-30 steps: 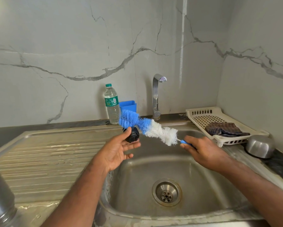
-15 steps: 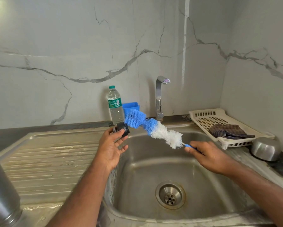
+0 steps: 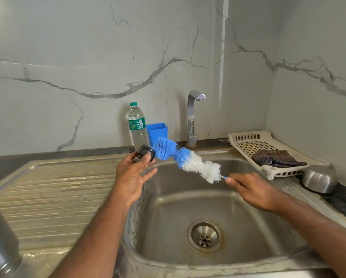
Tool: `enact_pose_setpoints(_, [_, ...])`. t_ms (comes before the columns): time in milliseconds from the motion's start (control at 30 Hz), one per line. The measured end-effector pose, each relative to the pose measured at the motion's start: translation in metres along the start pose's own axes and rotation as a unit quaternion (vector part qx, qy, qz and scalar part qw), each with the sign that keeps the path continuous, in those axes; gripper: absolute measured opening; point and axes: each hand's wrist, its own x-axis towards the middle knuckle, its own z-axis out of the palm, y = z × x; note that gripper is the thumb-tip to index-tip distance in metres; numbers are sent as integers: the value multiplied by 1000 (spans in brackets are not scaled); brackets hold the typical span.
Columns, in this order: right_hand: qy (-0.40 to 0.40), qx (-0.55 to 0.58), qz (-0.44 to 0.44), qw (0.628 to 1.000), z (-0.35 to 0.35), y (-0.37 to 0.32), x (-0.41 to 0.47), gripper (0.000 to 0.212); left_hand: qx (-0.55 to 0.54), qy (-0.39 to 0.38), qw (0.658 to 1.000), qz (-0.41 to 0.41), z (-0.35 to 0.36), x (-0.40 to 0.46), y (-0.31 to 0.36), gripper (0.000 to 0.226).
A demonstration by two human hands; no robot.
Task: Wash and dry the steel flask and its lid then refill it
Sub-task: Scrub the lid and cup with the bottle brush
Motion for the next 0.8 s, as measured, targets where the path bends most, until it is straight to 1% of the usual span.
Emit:
enact_pose_setpoints(67, [2,4,-8,1000,6,-5,3,46,41,-38,998,-4,8,-5,-6,57])
enact_pose_setpoints(133, [11,14,-7,1000,7,-7,5,47,51,-50,997,1,15,-6,-10,58])
enact_pose_setpoints(267, [13,28,-3,1000,-3,6,-1,49,58,20,998,19,1,2,-5,49])
enact_pose_setpoints(300, [13,31,-5,999,-3,7,-2,49,60,27,998,21,-3,3,-5,47])
enact_pose_setpoints(467, [36,32,-19,999,6,-6,4,48,102,-11,994,34,10,-3,-14,52])
enact_pose_setpoints(600, [27,17,-22,999,-1,3,1,48,104,36,992,60,1,1,-9,47])
enact_pose_setpoints(633, [26,13,-21,999,-2,4,0,48,114,38,991,65,-1,2,-8,47])
enact_pose_setpoints(733, [41,9,-24,999,1,-2,2,48,178,-10,981,79,9,-5,-13,53])
enact_pose_setpoints(800, [49,9,-27,998,2,-5,4,48,183,-19,979,90,16,-6,-17,55])
